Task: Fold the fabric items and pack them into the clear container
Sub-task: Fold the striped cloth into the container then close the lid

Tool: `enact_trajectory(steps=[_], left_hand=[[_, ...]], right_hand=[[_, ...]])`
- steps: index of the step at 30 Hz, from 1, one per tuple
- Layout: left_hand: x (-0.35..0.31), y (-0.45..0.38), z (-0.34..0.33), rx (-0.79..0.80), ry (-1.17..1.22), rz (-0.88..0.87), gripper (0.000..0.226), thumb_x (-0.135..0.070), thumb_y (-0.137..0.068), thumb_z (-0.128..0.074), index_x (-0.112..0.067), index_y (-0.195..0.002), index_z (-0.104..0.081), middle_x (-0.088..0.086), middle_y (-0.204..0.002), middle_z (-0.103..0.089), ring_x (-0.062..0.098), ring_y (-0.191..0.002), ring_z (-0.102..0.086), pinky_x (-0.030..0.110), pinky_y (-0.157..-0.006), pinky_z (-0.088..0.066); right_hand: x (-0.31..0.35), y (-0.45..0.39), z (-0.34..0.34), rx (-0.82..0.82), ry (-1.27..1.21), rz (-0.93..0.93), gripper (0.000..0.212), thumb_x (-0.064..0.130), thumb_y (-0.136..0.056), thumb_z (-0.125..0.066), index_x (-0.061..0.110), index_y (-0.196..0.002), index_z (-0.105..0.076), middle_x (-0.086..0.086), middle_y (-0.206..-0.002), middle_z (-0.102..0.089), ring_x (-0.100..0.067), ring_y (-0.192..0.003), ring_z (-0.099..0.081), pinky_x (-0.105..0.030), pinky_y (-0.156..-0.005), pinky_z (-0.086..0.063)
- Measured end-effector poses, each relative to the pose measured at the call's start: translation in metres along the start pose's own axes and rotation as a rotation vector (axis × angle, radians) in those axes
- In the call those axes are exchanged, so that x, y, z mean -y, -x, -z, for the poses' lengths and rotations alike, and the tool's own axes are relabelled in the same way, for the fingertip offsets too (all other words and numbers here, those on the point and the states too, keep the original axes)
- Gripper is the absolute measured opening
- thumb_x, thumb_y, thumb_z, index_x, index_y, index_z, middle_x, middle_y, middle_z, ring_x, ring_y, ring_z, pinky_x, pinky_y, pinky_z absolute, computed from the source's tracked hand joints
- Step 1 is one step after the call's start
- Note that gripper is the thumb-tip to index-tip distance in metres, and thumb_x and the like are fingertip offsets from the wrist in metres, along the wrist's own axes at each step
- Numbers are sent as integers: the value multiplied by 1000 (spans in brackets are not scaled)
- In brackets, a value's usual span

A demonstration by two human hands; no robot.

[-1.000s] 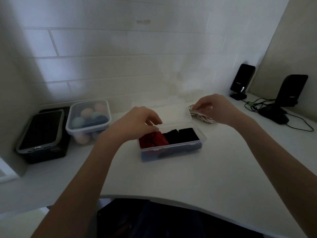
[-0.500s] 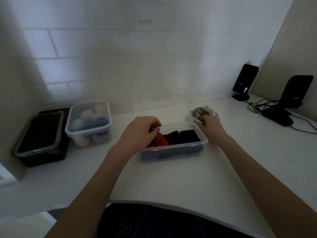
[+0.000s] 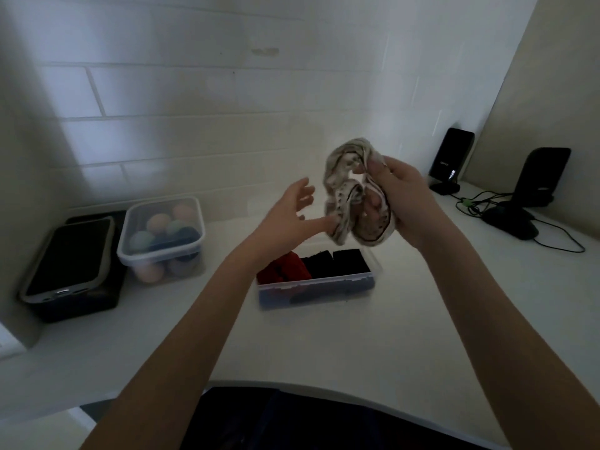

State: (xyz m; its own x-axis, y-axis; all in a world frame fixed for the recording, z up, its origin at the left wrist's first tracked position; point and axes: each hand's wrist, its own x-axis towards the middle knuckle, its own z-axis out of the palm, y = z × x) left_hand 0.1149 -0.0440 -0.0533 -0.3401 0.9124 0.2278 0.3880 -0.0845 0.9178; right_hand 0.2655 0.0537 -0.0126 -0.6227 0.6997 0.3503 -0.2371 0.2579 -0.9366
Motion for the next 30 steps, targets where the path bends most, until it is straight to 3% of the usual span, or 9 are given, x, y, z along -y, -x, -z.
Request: enact_trajectory(steps=[3,5,9,14,17,20,23,26,30], left_hand=[[-1,-3,-4,216,52,41,34,-22,-78,-72,-20,-110,-61,-3,-103,-69,10,-94,-65,31,-89,-52],[3,-1,-5,163,140,29,13,-12,-83,-66,-18,-94,-67,1,-90,-71,13,-84,-67,30,-84,-53],[7,2,4,6,749,54,17,2,-75,-48,-7,-72,-63,2,-55,-59,14,-56,-52,25,-63,-45],[14,16,21,393,1429,69,36,-24,-79,-43,3,-90,-64,18,-82,-69,29,-81,-65,38,-89,-51],[14,18,19,445,1558,16,32,-28,-82,-54,-1,-101,-49,11,-63,-53,20,-56,-51,39,-77,-53],[15,16,21,346,1479,-2,56,-31,-84,-54,-10,-133,-36,13,-88,-61,14,-67,-55,26,-72,-49],[20,9,29,163,1478,-84,48,-12,-77,-61,0,-121,-49,17,-122,-57,27,-113,-56,31,-102,-40],[17,5,33,76,1163,-201,38,-4,-60,-70,-6,-97,-58,6,-91,-64,16,-83,-61,25,-74,-50],[10,4,24,-8,565,-134,36,-4,-75,-53,-3,-110,-49,-14,-73,-64,3,-69,-61,20,-61,-49]], right_hand=[[6,6,-15,159,-295,-131,31,36,-97,-40,11,-94,-57,5,-43,-40,-7,-31,-35,-19,-41,-42],[2,4,-13,135,-368,-189,33,39,-96,-41,10,-104,-54,5,-46,-36,-5,-31,-30,-18,-37,-38],[-11,4,0,40,-330,-260,17,30,-94,-50,15,-95,-58,8,-50,-29,-2,-34,-25,-13,-30,-23],[-34,7,0,-136,-107,-250,8,12,-90,-60,14,-83,-58,6,-51,-30,-5,-38,-27,-15,-32,-24],[-42,8,-3,-164,48,-215,6,17,-90,-60,12,-88,-58,5,-50,-35,-8,-39,-31,-18,-35,-29],[-45,12,-10,-136,306,-163,20,29,-91,-58,11,-80,-58,3,-51,-41,-12,-43,-36,-21,-40,-32],[-44,21,-19,2,606,-86,39,41,-90,-55,14,-62,-53,3,-51,-43,-10,-45,-37,-23,-46,-31],[-37,31,-29,169,772,12,43,40,-87,-59,12,-59,-46,-3,-51,-43,-12,-48,-38,-27,-51,-31],[-19,40,-31,318,509,96,23,24,-83,-68,3,-91,-64,-23,-82,-61,-38,-73,-58,-44,-64,-50]])
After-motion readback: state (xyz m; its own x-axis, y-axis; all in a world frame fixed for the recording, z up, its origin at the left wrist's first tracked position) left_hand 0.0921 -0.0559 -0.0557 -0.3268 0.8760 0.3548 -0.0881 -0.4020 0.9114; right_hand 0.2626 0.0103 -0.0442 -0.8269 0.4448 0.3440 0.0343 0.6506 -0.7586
